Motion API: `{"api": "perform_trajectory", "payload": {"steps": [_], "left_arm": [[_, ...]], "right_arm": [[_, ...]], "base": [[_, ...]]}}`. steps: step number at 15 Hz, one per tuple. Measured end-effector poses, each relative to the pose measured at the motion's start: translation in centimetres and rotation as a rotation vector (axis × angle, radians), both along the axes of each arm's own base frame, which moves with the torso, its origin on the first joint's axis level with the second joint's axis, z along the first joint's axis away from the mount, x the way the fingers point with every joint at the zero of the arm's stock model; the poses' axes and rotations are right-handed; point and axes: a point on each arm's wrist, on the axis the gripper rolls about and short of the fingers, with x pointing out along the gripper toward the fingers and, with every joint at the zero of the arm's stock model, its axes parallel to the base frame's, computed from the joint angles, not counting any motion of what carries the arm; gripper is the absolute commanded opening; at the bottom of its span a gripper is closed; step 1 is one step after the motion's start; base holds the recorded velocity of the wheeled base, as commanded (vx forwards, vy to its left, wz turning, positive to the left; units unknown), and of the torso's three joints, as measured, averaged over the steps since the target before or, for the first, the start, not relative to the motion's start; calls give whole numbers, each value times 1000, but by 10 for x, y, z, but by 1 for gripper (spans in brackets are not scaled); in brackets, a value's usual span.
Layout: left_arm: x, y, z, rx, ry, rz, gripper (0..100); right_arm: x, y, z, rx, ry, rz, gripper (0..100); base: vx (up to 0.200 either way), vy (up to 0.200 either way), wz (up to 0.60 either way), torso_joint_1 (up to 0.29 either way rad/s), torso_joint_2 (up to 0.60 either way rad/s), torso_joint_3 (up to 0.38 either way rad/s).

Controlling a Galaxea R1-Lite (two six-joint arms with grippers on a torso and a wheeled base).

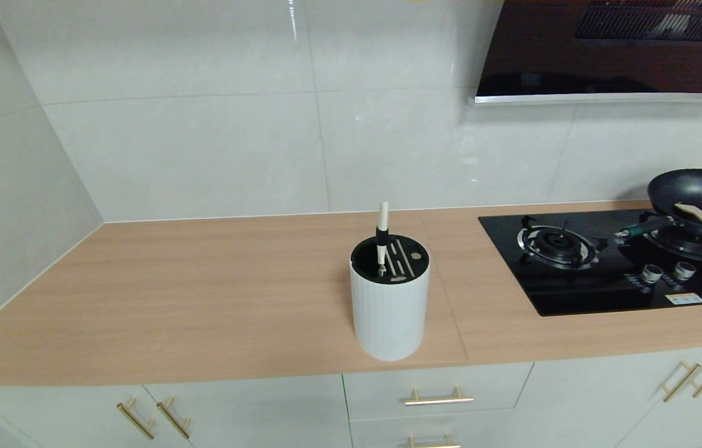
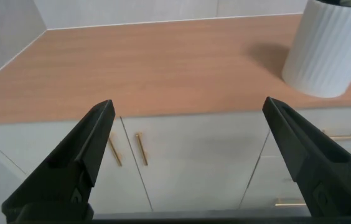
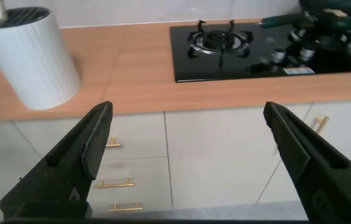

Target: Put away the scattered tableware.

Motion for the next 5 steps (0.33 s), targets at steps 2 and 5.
{"api": "perform_trajectory", "payload": {"steps": [2,5], "left_arm": [[0,0,0,-29,-2,-1,100],[0,0,0,-30,-3,0,100]], "right_arm": [[0,0,0,0,0,0,100],[0,0,0,-2,0,-1,100]], "base": [[0,0,0,0,0,0],[0,0,0,0,0,0]]}}
